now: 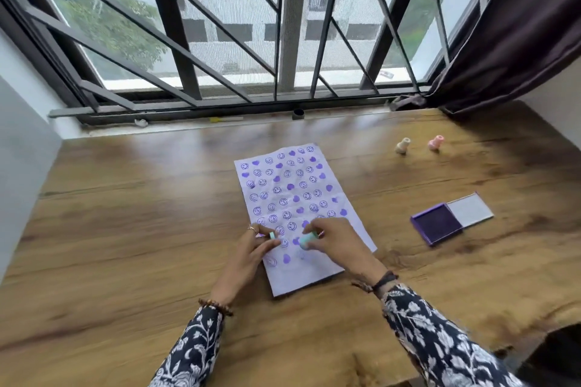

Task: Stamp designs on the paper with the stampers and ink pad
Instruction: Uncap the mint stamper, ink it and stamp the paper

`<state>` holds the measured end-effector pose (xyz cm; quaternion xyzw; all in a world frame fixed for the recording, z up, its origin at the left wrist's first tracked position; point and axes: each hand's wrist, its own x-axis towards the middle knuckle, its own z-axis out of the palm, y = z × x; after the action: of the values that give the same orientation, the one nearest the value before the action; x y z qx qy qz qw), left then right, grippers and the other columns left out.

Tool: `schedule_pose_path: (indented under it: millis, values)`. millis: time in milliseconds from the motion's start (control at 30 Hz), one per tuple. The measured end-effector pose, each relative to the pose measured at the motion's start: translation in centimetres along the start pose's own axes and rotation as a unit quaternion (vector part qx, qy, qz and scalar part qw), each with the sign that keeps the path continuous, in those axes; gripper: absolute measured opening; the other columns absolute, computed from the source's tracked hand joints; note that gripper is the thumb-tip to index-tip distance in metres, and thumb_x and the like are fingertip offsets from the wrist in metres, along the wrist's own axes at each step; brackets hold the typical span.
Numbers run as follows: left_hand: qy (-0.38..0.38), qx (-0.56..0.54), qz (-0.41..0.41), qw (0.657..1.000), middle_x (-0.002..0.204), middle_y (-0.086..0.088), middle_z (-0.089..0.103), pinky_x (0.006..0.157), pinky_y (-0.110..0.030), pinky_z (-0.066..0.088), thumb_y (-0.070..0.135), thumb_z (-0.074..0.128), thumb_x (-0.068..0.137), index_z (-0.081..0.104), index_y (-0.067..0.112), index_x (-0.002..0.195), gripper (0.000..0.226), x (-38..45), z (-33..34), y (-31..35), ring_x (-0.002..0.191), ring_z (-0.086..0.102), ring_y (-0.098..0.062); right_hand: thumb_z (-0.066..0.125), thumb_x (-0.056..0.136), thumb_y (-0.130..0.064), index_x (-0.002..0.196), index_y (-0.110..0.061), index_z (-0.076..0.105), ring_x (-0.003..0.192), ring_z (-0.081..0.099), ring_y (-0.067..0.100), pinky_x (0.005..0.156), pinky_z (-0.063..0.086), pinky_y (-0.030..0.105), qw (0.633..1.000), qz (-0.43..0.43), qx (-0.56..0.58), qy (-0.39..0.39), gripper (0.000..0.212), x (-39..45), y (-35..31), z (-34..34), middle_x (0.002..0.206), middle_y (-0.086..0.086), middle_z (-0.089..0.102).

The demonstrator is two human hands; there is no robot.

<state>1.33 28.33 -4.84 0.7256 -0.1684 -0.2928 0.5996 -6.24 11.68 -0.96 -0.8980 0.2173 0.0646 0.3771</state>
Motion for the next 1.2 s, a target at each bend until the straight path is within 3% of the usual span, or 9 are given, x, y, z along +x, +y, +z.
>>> schedule_pose_path:
  millis: [100,233,367,467,767,900,1000,1133,1200]
  values:
    - [0.015,-0.042,-0.014,0.999,0.094,0.001,0.072,0.081,-0.018,0.049,0.01,0.063,0.083,0.055,0.017,0.081,0.011,-0.1,0.0,0.7,0.089,0.067,-0.003,0.073,0.073,-0.008,0.089,-0.012,0.068,0.066,0.06,0.008,0.068,0.053,0.025,0.977,0.042,0.197,0.067,0.017,-1.4,0.7,-1.5,0.083,-0.002,0.064]
    - [-0.032,-0.107,-0.055,0.992,0.095,0.002,0.076,0.083,-0.019,0.051,0.023,0.062,0.084,0.057,0.017,0.098,0.016,-0.4,1.8,2.0,0.097,0.067,-0.008,0.069,0.076,-0.005,0.08,-0.026,0.071,0.068,0.065,0.001,0.068,0.055,0.016,0.954,-0.004,0.295,0.049,0.022,-3.2,1.1,-3.3,0.087,-0.001,0.072]
    - [-0.035,-0.258,-0.097,0.96,0.07,-0.006,0.076,0.067,-0.016,0.058,0.007,0.055,0.085,0.056,0.009,0.079,0.006,0.2,5.3,4.1,0.072,0.073,-0.015,0.072,0.073,-0.005,0.079,-0.031,0.072,0.073,0.068,0.0,0.071,0.051,0.012,0.956,-0.032,0.286,0.058,0.026,-4.2,1.3,-5.3,0.082,-0.013,0.074]
    - [-0.047,-0.248,-0.083,0.964,0.067,-0.001,0.075,0.065,-0.019,0.059,0.007,0.053,0.086,0.058,0.011,0.08,0.01,0.5,7.4,5.3,0.067,0.072,-0.011,0.074,0.072,-0.006,0.077,-0.035,0.071,0.076,0.069,-0.002,0.067,0.048,0.007,0.957,-0.056,0.273,0.077,0.029,-4.6,1.7,-7.0,0.075,-0.023,0.074]
    - [-0.031,-0.246,-0.064,0.967,0.059,-0.001,0.067,0.056,-0.013,0.055,0.005,0.054,0.084,0.06,0.005,0.07,0.015,1.7,11.3,6.8,0.056,0.064,-0.006,0.074,0.071,-0.002,0.084,-0.018,0.073,0.077,0.069,0.0,0.072,0.052,0.01,0.962,-0.091,0.245,0.074,0.021,-5.1,4.0,-11.1,0.081,-0.008,0.073]
    - [-0.033,-0.251,-0.05,0.966,0.058,0.002,0.067,0.056,-0.011,0.054,0.014,0.062,0.072,0.063,0.014,0.058,0.014,2.5,13.1,7.3,0.058,0.064,-0.005,0.074,0.071,-0.004,0.082,-0.025,0.072,0.078,0.069,-0.002,0.071,0.051,0.008,0.965,-0.1,0.229,0.083,0.023,-4.8,5.3,-12.7,0.08,-0.008,0.074]
    - [-0.037,-0.262,-0.035,0.964,0.061,0.001,0.069,0.057,-0.012,0.054,0.015,0.065,0.066,0.062,0.01,0.063,0.007,3.3,14.6,7.4,0.061,0.066,-0.006,0.075,0.071,-0.004,0.08,-0.031,0.07,0.078,0.069,-0.001,0.073,0.052,0.01,0.964,-0.109,0.227,0.08,0.029,-4.6,6.4,-14.1,0.081,-0.008,0.074]
    - [-0.028,-0.275,-0.045,0.96,0.062,0.002,0.069,0.058,-0.013,0.054,0.004,0.067,0.065,0.063,0.009,0.066,0.007,4.3,17.0,6.7,0.061,0.066,-0.006,0.075,0.073,-0.01,0.087,-0.02,0.073,0.078,0.068,0.002,0.074,0.054,0.017,0.973,-0.081,0.2,0.08,0.018,-4.8,8.6,-16.3,0.084,-0.004,0.075]
    - [-0.022,-0.25,-0.06,0.966,0.06,0.002,0.067,0.058,-0.013,0.055,-0.005,0.067,0.069,0.064,0.009,0.066,0.015,4.8,18.2,5.9,0.059,0.066,-0.006,0.073,0.075,-0.011,0.089,-0.019,0.072,0.074,0.064,0.001,0.069,0.047,0.01,0.981,-0.046,0.156,0.11,0.016,-4.9,9.9,-17.8,0.083,-0.005,0.073]
